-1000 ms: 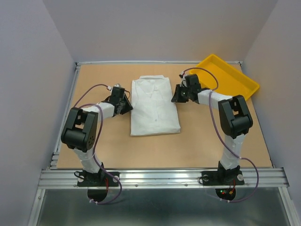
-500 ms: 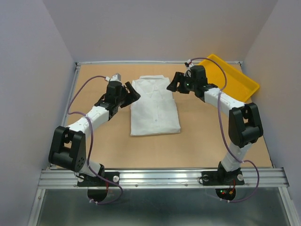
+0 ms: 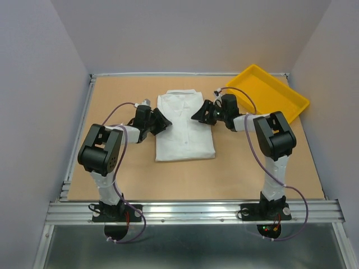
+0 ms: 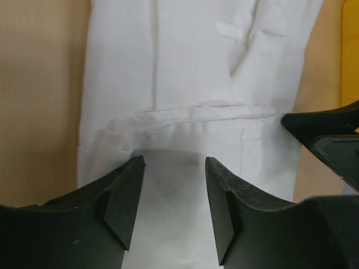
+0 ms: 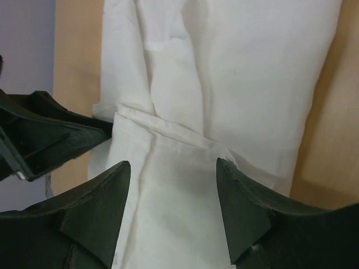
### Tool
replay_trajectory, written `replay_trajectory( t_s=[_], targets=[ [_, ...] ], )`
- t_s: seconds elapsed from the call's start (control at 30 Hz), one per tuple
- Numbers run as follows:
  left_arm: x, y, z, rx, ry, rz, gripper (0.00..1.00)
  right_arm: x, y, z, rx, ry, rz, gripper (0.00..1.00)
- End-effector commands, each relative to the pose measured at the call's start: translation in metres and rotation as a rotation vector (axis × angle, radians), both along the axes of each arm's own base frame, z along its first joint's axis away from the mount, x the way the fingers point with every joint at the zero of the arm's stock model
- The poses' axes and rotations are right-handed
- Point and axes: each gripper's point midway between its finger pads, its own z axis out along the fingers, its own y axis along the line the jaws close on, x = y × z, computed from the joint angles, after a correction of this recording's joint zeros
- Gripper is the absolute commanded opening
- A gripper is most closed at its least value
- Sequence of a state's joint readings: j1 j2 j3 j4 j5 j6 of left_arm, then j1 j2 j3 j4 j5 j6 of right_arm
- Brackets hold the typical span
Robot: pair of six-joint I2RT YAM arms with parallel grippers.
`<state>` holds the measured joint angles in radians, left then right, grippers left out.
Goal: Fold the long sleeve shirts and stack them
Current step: Fold the shirt
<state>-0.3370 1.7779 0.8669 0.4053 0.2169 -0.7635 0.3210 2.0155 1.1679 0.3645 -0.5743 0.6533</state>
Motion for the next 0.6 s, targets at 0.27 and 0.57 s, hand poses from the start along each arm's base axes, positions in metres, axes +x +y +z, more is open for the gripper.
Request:
replay_trajectory(
  t_s=[0.27,0.57],
  targets=[
    [0.016,0.023,0.005,-0.093,-0.047,0.057,0.68,0.011,-0.024,-0.013,0.097,-0.068,0.011,0.69],
    [-0.032,0.013,0.074,-0.124,-0.148,0.002,0.90,-0.036,-0.003,0.080,0.197,-0.116,0.107,0.70]
  ],
)
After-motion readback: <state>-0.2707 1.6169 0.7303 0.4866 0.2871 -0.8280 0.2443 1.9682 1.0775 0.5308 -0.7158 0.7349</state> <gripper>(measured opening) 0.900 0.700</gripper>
